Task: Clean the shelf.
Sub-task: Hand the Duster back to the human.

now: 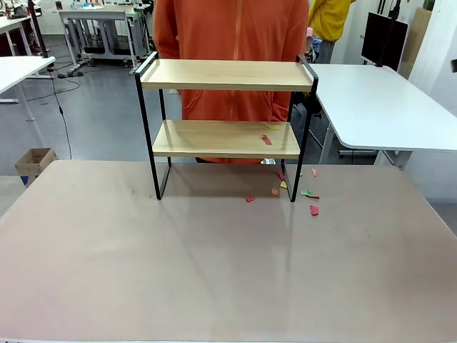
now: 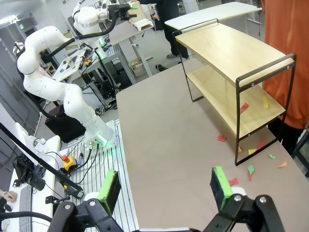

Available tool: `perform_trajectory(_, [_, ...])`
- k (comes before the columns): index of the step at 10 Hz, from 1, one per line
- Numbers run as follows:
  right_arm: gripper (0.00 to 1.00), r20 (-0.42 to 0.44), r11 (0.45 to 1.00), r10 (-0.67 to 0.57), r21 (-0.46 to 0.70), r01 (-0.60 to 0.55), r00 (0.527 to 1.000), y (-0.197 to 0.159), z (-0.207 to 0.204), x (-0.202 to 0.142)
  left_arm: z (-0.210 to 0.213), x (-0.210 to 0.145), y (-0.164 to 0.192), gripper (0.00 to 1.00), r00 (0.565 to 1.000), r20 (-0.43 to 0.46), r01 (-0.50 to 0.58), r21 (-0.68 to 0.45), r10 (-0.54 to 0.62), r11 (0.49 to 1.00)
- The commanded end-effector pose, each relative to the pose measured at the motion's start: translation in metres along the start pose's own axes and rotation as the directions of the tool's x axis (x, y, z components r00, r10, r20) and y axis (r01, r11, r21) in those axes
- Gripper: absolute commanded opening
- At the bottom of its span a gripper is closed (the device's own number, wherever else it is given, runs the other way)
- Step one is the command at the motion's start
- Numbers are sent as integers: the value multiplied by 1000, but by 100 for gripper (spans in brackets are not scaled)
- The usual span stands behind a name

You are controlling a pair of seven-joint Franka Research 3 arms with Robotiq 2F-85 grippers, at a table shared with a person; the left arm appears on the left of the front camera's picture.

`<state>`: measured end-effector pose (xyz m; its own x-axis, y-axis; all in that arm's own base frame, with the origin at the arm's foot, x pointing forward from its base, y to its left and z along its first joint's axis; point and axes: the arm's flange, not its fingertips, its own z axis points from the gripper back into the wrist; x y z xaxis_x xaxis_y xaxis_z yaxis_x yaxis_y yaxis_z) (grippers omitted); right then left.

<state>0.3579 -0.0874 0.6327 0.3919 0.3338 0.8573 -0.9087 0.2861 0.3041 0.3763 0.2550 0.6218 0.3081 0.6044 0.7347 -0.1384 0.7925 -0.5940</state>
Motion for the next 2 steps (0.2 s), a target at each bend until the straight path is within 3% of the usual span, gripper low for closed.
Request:
perform_trajectory(1, [100, -4, 1000, 21, 7, -21, 1000, 0, 2, 1, 3, -1, -1, 100, 1000, -4, -10, 8, 10, 1000])
perform_trajectory(2, [100, -4, 1000, 21, 7, -21, 1000, 0, 2, 1, 3, -1, -1, 100, 1000, -4, -10, 8, 10, 1000])
